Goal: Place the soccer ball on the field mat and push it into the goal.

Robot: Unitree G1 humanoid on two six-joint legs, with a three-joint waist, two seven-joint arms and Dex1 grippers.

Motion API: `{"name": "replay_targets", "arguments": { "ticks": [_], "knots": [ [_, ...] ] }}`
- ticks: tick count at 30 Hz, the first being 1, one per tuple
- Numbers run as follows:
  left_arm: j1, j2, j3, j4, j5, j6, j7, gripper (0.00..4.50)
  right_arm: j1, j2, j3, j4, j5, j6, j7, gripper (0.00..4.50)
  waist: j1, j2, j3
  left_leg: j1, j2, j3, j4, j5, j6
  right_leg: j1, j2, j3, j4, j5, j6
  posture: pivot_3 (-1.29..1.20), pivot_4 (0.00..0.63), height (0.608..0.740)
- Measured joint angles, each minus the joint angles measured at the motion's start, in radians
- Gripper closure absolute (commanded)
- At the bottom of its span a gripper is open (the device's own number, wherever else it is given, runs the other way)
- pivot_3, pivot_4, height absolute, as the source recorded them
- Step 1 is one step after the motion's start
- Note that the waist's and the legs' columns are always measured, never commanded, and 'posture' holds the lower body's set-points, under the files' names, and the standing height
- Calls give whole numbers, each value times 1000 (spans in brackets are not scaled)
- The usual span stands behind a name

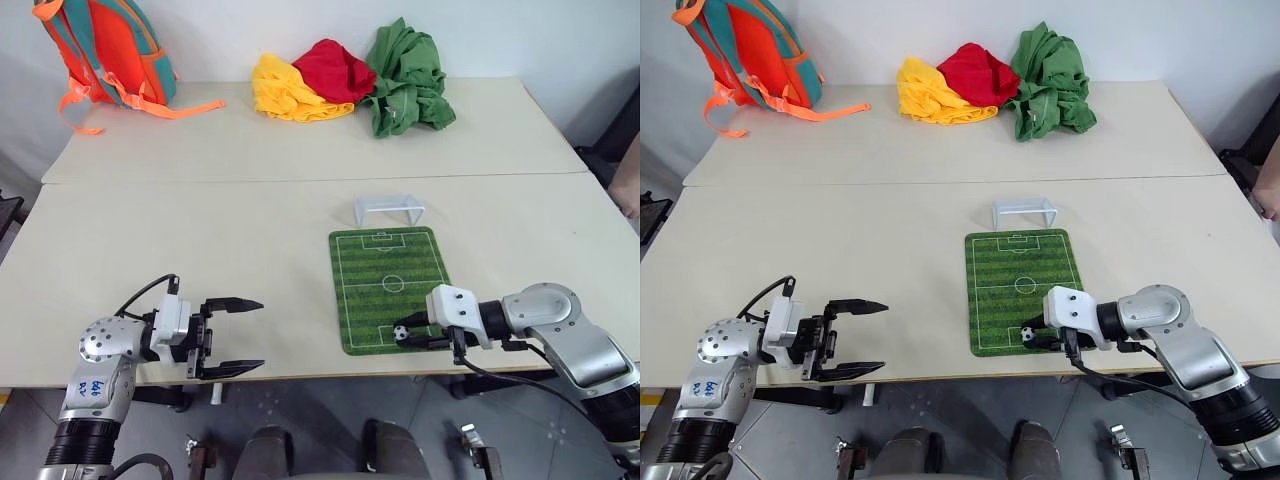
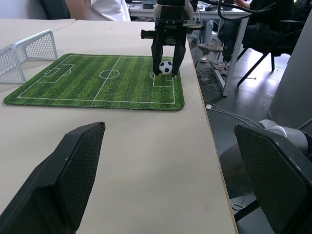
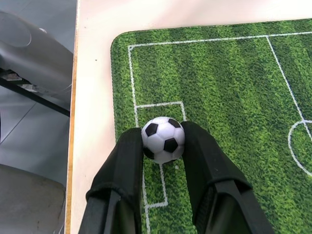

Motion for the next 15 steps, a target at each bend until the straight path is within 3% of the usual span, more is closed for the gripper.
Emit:
{"name": "replay_targets", "arguments": {
  "ticks": [8,9,11,13,15],
  "knots": [
    [-5,0,0,1,0,0,8,0,2,20,0,52,-10,-47,3,3661,-1,0,0,0,0,0,0,0,0,0,0,0,0,0,0,0,150,740],
    [-7,0,0,1,0,0,8,0,2,21,0,59,-10,-57,4,2943,-1,0,0,0,0,0,0,0,0,0,0,0,0,0,0,0,150,740],
    [-9,0,0,2,0,0,9,0,1,22,-1,67,-10,-63,2,2361,0,0,0,0,0,0,0,0,0,0,0,0,0,0,0,0,150,740],
    [-14,0,-1,4,0,0,10,0,1,22,-3,70,-10,-68,2,1845,0,0,0,0,0,0,0,0,0,0,0,0,0,0,0,0,150,740],
    [-22,0,-1,6,1,0,11,0,2,22,-4,71,-11,-75,0,1845,1,0,0,0,0,0,0,0,0,0,0,0,0,0,0,0,150,740]
  ]
}}
